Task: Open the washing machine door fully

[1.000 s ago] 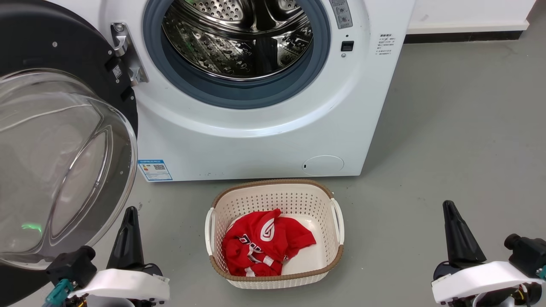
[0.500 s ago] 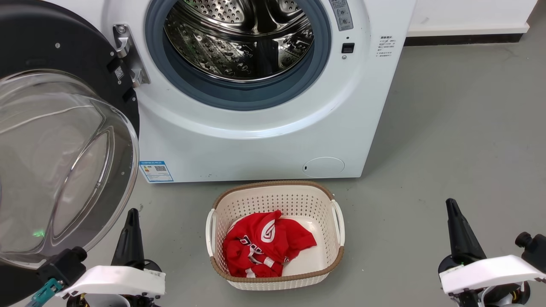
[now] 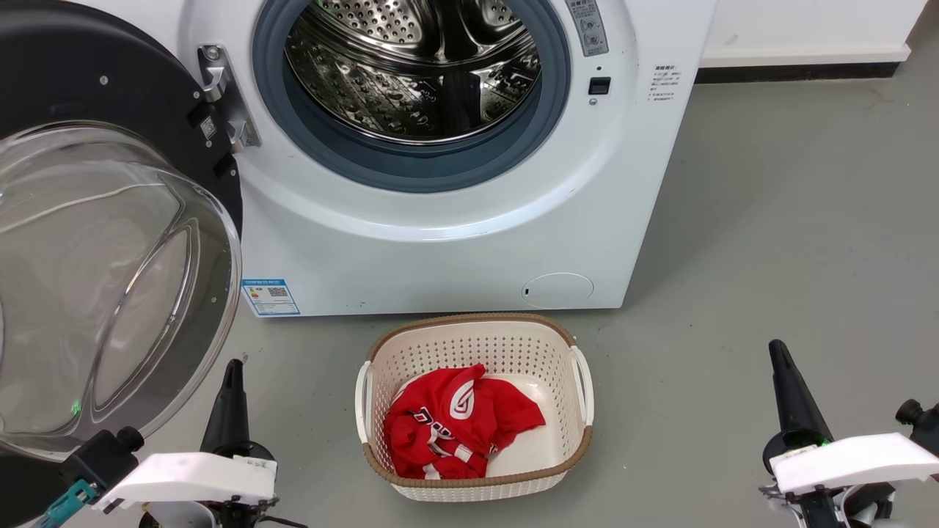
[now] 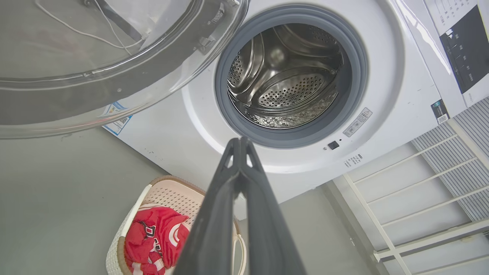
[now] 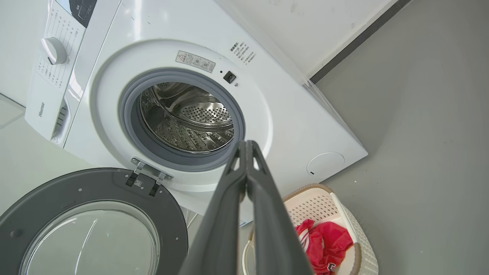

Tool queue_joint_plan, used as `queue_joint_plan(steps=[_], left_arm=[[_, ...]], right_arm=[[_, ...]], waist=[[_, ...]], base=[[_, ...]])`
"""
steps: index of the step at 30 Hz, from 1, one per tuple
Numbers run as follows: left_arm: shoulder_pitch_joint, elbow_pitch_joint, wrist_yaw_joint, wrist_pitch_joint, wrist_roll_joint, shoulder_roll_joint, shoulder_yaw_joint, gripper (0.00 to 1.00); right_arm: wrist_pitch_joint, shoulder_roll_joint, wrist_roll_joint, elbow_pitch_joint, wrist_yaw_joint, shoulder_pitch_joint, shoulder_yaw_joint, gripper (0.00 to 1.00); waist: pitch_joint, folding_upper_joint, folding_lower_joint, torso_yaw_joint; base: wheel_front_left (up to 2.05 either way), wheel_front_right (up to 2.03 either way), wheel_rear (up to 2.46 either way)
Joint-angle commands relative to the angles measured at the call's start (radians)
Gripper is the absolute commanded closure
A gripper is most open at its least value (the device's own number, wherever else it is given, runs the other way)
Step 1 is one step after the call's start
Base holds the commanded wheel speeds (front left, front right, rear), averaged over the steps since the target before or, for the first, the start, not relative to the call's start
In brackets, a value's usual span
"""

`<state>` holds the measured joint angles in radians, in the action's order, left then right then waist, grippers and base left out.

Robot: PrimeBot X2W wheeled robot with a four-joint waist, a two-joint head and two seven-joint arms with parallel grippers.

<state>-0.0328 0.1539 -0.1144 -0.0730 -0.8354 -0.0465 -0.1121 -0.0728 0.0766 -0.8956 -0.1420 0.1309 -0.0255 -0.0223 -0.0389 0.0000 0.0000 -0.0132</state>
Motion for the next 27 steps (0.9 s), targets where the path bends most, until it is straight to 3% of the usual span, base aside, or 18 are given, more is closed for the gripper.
queue_joint_plan(steps=[1, 16, 27], left_arm=[[-0.028, -0.005, -0.003, 0.007, -0.036, -0.003, -0.002, 1.0], [-0.047, 0.026, -0.009, 0.067, -0.277, -0.004, -0.003, 1.0], [-0.054, 0.04, -0.01, 0.093, -0.383, -0.004, -0.003, 1.0]], right_arm=[[0.004, 0.008, -0.036, 0.003, 0.0, -0.028, -0.003, 1.0], [0.051, 0.01, -0.272, -0.03, 0.0, -0.046, -0.016, 1.0], [0.072, 0.009, -0.373, -0.045, 0.0, -0.055, -0.022, 1.0]], waist=[[0.001, 0.0, 0.0, 0.0], [0.01, 0.0, 0.0, 0.004], [0.014, 0.0, 0.0, 0.005]], base=[[0.0, 0.0, 0.0], [0.0, 0.0, 0.0], [0.0, 0.0, 0.0]])
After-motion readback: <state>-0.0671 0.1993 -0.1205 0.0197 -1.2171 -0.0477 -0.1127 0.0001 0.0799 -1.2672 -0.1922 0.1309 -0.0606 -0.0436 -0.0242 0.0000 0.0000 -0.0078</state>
